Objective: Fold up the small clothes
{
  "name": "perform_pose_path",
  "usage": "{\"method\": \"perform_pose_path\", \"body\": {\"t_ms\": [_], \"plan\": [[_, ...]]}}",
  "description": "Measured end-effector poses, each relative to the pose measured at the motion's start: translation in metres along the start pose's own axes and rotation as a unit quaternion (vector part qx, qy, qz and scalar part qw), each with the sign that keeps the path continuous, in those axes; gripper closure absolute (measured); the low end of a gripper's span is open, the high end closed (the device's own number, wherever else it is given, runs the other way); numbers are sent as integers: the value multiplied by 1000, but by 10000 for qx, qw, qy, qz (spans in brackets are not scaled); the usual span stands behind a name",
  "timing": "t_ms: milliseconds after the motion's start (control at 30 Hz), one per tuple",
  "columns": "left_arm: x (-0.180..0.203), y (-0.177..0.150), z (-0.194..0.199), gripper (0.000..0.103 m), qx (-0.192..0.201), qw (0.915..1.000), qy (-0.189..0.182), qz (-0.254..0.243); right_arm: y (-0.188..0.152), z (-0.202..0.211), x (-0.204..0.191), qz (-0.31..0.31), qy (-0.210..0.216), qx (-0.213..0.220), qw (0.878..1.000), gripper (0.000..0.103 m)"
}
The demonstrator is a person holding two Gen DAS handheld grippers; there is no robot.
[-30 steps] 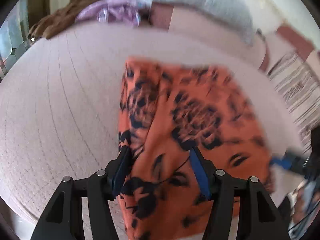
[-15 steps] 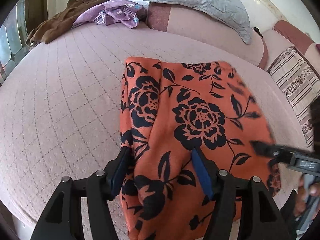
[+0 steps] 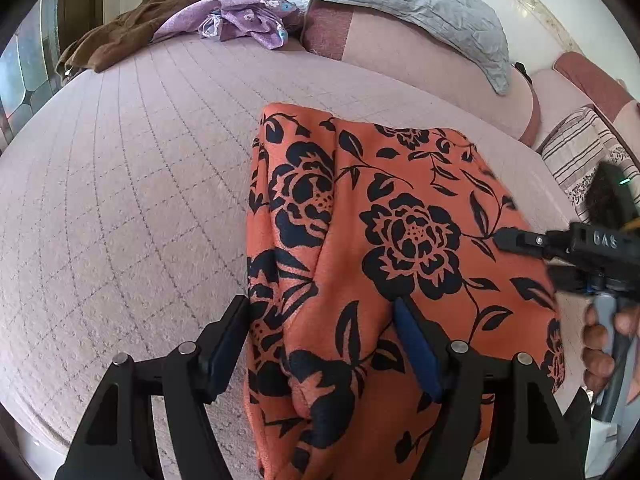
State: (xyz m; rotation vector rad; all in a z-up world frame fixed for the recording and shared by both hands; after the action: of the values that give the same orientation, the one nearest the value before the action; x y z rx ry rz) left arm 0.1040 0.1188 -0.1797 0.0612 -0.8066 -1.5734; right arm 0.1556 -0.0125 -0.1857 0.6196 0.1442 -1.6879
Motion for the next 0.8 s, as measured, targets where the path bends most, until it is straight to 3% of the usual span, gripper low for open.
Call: {"method": "perform_pose_path", "body": {"t_ms": [67,167,200,267,367,400,533,600,633,667,733,800], "plan": [[-2,-1,0,28,0,10000,-8,0,-7,15,-28,786,-541,434,9945,65],[-3,-2,-2,27,12,10000,-65,27,-15,41,-57,1428,-979,1058,9792,67],[-3,-3,-3,27,6,9999,-103,48,-16,33,-53,1488,-1174,1012,9766,67],[-2,-3,-2,27,-1,10000,-81,14,-16,9,-30,1203,-1332,653,9816,58],[-1,-3,3,27,-8,9999,-120,85,-12,16,-15,546,-520,606,9953,43],[-1,-3,3,27,-14,9999,-114,98,-9,22,-15,488,-316,663,9961,32],[-3,-6,1,27,13,9998,-125,128,16,27,-8,150,-30,765,9969,28],[-4,-7,0,27,7,9998,-144,168,35,2,1,-226,161,446,9986,22],[-4,-8,0,27,9,9998,-141,156,39,-18,6,-485,168,45,9987,43],[-5,-8,1,27,2,9998,-123,145,43,-22,4,-470,235,-3,9986,62],[-7,-9,1,27,3,9998,-134,133,44,-4,-20,152,-58,402,9991,66],[-6,-9,-2,25,-1,9998,-131,115,36,22,-51,867,-404,1028,9901,67]]}}
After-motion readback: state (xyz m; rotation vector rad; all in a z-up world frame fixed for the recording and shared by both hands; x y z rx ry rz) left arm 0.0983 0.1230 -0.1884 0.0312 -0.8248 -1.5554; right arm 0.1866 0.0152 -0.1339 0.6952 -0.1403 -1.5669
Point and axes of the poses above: each gripper's, at about its wrist camera, not at the fingertips, and z roughly against the way its jaws point, x to its right, y to its top, the point moved 6 cm from there along -z, roughly the way its jaws point, and after that the axes turned 14 degrees about -y, right-handed, at the moved point
